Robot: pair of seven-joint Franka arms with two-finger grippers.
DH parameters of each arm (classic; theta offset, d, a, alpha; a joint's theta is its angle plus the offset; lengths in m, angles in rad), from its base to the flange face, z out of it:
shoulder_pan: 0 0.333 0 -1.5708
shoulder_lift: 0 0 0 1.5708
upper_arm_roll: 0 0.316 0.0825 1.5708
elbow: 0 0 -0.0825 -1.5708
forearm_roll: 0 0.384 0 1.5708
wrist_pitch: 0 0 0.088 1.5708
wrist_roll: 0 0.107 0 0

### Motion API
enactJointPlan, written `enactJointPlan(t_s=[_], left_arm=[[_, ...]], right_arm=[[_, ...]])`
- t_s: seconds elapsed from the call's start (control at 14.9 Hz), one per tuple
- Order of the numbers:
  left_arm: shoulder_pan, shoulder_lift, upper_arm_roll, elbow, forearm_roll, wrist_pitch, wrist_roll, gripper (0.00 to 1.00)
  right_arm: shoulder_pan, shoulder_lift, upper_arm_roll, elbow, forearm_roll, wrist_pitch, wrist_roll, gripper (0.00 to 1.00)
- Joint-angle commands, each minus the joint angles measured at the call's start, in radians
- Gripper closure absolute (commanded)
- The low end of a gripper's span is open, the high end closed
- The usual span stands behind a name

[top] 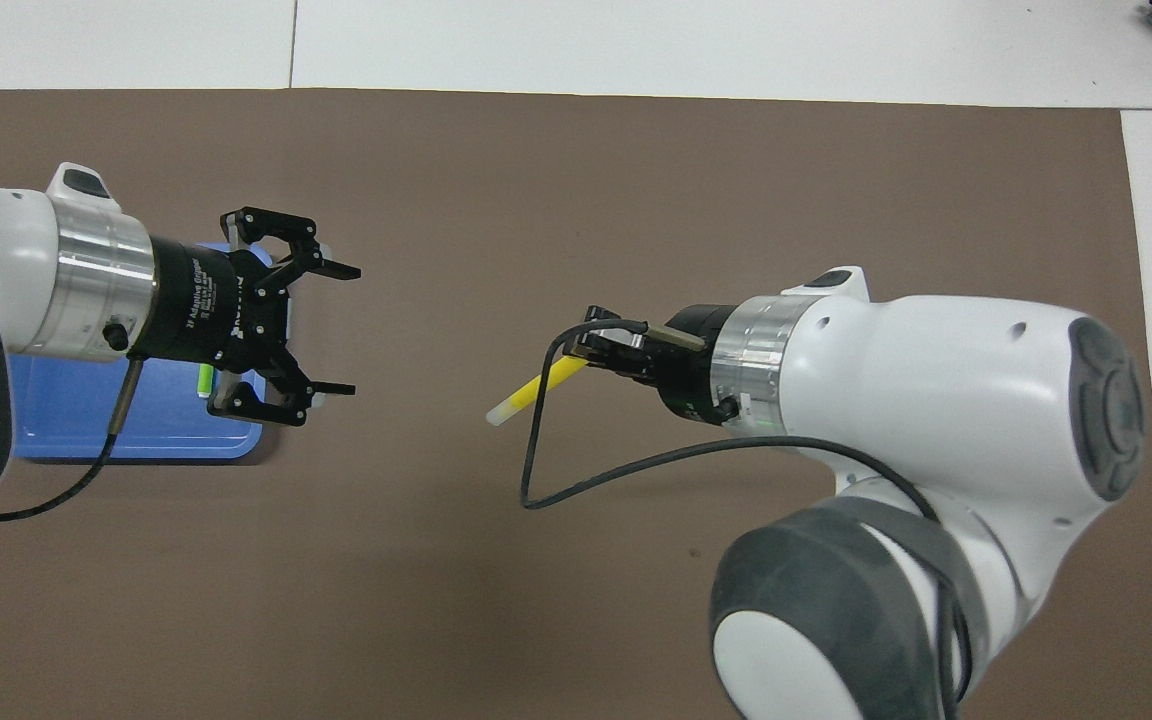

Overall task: Right arm passes pens to left for tray arrangement
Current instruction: 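Lift the yellow pen toward the left gripper, then close the left gripper on the yellow pen held by the right gripper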

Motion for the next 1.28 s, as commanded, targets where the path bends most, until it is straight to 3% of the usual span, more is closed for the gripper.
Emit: enactJointPlan(t_s=[0.0,0.4,0.54,0.87,1.21], left_arm=[[-0.064,-0.052,0.011,-0.086,-0.014,0.094,-0.107,0.00],[-0.098,-0.094,0.009,-0.159,-0.003,0.110,-0.287,0.00],[-0.139,-0.114,0.009,-0.213,0.005,0.185,-0.370,0.00],[-0.176,-0.124,0.008,-0.238,0.015,0.239,-0.386,0.00],[-0.201,-0.127,-0.001,-0.233,0.032,0.250,-0.383,0.13]], right_arm=[[0.042,-0.031,0.003,-0.060,0.058,0.095,0.053,1.00],[0.045,-0.032,0.003,-0.060,0.127,0.097,0.056,1.00],[0.043,-0.029,0.003,-0.060,0.128,0.096,0.052,1.00],[0.043,-0.029,0.003,-0.060,0.128,0.096,0.052,1.00],[0.043,-0.028,0.003,-0.059,0.128,0.097,0.047,1.00]])
